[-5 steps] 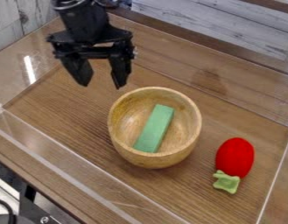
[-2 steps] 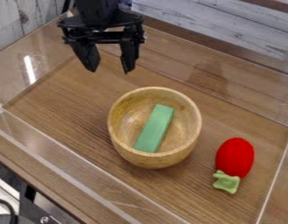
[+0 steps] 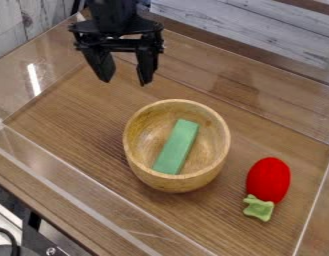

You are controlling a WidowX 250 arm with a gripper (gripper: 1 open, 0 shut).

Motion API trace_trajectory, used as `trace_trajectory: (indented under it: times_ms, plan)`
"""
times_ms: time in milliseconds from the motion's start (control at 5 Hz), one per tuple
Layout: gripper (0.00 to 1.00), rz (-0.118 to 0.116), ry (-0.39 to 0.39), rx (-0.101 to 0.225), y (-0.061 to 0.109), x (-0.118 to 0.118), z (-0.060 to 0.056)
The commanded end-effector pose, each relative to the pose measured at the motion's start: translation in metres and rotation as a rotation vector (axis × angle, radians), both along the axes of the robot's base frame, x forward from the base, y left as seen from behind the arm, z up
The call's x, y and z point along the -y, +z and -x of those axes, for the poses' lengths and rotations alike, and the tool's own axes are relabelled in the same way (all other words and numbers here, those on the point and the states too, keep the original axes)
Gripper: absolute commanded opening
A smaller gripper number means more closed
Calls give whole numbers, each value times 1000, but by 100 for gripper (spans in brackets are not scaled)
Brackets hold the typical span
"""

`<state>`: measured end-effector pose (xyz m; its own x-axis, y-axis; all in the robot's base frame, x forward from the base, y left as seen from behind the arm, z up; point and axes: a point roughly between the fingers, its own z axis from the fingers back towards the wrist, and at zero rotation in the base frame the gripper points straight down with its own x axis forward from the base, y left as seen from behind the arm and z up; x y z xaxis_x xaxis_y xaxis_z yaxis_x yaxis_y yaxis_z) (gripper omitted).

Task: Put the green block in the brown bowl

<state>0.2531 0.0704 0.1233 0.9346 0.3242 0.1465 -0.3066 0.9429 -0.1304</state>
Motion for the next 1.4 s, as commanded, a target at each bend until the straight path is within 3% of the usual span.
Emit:
trace_trajectory:
  times_ms: [0,200,400,600,1000,1200]
  plan:
    - [100,-31,6,45,14,-13,-12]
    - [100,-45,14,43,12,-21,-16]
    - [0,-56,3,45,12,-30,-17]
    - [100,-63,-9,55,12,-38,-19]
    - [100,-63,26,58,-4,-49,-11]
    - [100,-51,63,67,-4,-46,-22]
